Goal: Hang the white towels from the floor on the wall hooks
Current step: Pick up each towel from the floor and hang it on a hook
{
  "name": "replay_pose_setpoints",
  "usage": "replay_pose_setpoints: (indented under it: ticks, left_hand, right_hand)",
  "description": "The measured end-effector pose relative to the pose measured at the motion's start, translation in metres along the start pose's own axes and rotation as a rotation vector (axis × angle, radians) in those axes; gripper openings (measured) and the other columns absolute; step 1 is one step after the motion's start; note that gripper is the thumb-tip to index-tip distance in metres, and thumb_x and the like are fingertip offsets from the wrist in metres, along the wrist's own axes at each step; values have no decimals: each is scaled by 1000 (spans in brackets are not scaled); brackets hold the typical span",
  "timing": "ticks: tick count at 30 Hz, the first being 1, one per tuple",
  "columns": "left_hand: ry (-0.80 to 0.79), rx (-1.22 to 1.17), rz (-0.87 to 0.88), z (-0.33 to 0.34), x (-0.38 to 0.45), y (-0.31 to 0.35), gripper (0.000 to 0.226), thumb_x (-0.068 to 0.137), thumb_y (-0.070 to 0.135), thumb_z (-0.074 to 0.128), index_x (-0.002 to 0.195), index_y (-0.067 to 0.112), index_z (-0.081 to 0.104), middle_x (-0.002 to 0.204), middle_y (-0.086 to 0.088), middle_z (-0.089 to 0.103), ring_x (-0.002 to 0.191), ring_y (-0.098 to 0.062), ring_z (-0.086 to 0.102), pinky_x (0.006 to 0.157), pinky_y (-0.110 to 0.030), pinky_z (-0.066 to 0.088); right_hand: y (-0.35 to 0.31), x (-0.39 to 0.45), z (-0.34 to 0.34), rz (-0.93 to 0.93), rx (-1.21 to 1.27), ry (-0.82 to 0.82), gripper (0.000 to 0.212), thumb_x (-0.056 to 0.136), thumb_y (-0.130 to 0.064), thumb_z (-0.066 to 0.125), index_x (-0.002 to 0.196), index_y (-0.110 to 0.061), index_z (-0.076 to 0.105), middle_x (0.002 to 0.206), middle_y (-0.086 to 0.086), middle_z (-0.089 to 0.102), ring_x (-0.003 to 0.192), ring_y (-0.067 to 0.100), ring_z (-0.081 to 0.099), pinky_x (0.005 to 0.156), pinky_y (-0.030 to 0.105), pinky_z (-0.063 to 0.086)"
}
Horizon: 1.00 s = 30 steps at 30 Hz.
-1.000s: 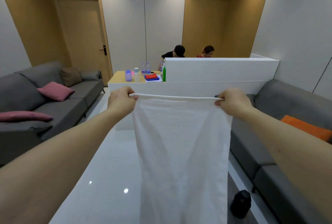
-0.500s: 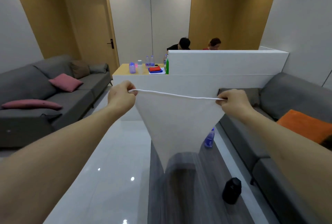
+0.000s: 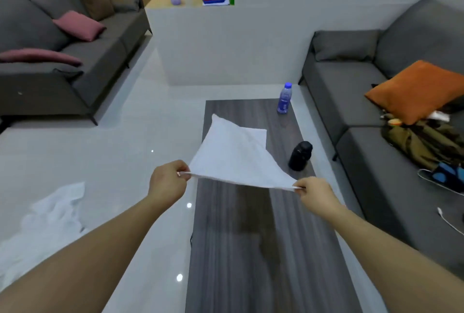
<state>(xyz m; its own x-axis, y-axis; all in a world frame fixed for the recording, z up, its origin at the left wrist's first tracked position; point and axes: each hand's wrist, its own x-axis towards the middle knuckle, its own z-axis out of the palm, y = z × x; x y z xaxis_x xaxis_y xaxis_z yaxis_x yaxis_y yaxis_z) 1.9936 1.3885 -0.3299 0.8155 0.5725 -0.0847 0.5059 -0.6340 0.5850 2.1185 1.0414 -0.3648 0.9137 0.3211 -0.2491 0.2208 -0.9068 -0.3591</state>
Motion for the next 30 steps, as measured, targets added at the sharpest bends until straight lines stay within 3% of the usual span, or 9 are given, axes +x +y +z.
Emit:
replay_pose_setpoints:
  ticks: [5,8,10,13,17,21,30]
  left_hand:
    - [-131,71,-46,60,-72,-63,24,89,21,64,69,33,61,64,14,59,59,-5,55,46,-18,34]
    - [-216,98,-41,84,-116,-98,20,89,19,63,72,31,62,66,14,59,61,-7,55,48,-19,36]
    - [-275,130,-48,94,-144,-119,17,89,18,62,75,30,63,69,11,60,63,-8,55,49,-20,35]
    - [-362,198,-52,94,-181,-145,11,91,23,62,82,29,64,75,8,60,67,-9,54,53,-21,37]
    - [-373,230,2,77,-191,-149,8,93,27,59,87,29,65,84,3,64,75,-15,58,65,-24,44]
    - [-292,187,55,53,-166,-125,8,91,28,57,86,29,63,84,3,65,76,-17,58,63,-25,41]
    - [-124,113,54,20,-46,-54,11,89,29,60,79,31,62,82,5,63,79,-18,58,63,-25,38]
  right_hand:
    - [36,-75,79,124,-3,-93,27,86,-4,57,97,-19,77,93,5,75,84,24,67,80,37,56]
    - [50,-123,119,172,2,-149,28,87,-2,55,89,-19,77,84,2,74,79,19,67,70,29,55]
    - [57,-154,140,213,-11,-197,29,89,-3,54,88,-22,76,78,-2,70,71,14,64,60,22,47]
    - [59,-191,154,253,-22,-278,21,94,-12,57,99,-19,76,80,-2,65,71,13,58,62,23,42]
    - [49,-217,143,290,20,-263,17,94,-18,60,92,-18,76,74,-4,64,71,13,60,65,28,49]
    - [31,-206,112,248,-6,-173,18,93,-19,58,85,-20,75,70,-5,62,72,17,61,61,25,44]
    - [-2,-75,29,150,-3,-31,17,93,-20,58,91,-16,74,85,6,67,81,24,61,65,29,44]
